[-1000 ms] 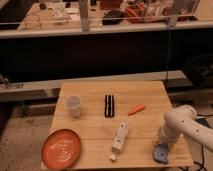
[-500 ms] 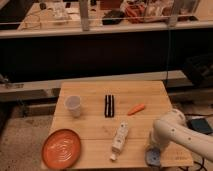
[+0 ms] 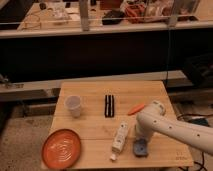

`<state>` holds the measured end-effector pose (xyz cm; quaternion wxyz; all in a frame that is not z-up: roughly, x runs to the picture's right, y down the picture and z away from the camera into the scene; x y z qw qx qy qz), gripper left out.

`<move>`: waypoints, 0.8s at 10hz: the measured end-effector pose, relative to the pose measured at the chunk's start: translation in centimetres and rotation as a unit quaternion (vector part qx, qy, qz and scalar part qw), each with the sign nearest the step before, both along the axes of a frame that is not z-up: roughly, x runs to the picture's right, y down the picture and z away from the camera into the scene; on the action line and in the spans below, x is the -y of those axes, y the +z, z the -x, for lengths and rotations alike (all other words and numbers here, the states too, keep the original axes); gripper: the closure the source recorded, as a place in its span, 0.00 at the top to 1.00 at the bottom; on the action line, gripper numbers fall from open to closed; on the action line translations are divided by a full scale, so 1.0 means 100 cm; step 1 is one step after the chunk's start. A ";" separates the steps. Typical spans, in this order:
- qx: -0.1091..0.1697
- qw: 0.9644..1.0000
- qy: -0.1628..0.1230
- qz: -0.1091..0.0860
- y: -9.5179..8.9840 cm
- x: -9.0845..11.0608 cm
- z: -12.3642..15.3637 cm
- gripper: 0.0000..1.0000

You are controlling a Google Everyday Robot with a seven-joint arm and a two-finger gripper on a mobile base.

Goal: Wipe the white sponge on the table

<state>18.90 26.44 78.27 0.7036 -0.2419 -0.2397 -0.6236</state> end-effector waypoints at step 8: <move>-0.055 0.996 0.067 0.018 0.067 0.040 -0.065 0.00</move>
